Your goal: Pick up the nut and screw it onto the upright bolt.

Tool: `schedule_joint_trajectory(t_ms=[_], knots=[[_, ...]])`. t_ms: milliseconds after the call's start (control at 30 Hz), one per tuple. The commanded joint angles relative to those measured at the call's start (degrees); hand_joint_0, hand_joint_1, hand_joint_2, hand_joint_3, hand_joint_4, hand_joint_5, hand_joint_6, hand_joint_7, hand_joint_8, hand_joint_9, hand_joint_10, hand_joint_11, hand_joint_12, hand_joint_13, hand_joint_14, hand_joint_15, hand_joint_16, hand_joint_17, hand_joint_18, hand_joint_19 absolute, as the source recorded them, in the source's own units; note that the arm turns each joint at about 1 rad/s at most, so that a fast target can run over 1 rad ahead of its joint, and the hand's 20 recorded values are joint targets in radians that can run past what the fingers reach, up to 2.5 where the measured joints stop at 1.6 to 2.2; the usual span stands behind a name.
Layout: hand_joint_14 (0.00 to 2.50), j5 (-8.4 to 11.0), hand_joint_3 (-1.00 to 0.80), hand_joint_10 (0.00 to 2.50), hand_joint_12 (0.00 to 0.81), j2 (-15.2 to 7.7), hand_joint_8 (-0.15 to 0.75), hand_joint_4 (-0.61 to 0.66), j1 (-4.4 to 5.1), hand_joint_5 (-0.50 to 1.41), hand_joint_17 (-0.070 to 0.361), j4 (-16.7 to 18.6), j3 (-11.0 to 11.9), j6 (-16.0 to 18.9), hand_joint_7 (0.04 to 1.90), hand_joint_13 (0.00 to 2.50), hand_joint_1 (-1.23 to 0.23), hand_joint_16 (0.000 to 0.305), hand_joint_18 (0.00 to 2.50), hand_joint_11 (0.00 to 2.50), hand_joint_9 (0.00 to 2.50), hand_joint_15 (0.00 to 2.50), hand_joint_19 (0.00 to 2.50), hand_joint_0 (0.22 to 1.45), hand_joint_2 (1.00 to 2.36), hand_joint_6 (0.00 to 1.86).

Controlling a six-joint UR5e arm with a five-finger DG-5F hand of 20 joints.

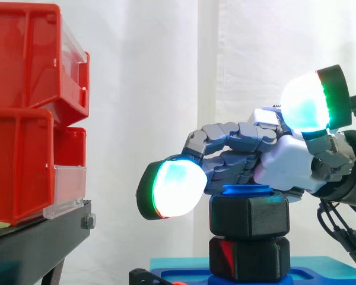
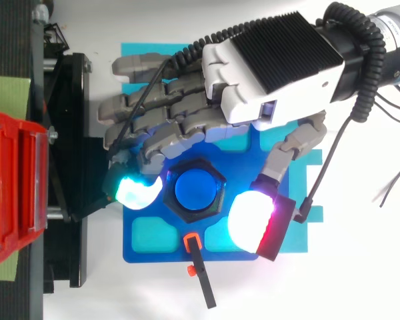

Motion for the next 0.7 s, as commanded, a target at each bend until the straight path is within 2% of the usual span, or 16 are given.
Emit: schedule_joint_trajectory(t_ms=[0,533,667], knots=[[0.0,-0.14,-0.5,0.0,0.375,0.0,0.274,0.19,-0.29,-0.19,0.109,-0.09,-0.02,0.01,0.78,0.09,-0.09,0.048,0.0,0.0,0.35,0.0,0.0,0.38,1.0,0.5],[0.0,-1.72,-0.5,0.0,0.359,0.0,0.283,0.23,-1.25,-0.16,0.101,0.17,-0.02,0.27,0.89,0.13,-0.1,0.045,0.0,0.0,0.42,0.0,0.0,0.39,1.0,0.5],[0.0,-2.24,-0.5,0.0,0.355,0.0,0.288,0.26,-1.78,-0.14,0.097,0.17,-0.02,0.27,0.95,0.16,-0.1,0.043,0.0,0.0,0.46,0.0,0.0,0.4,1.0,0.5]])
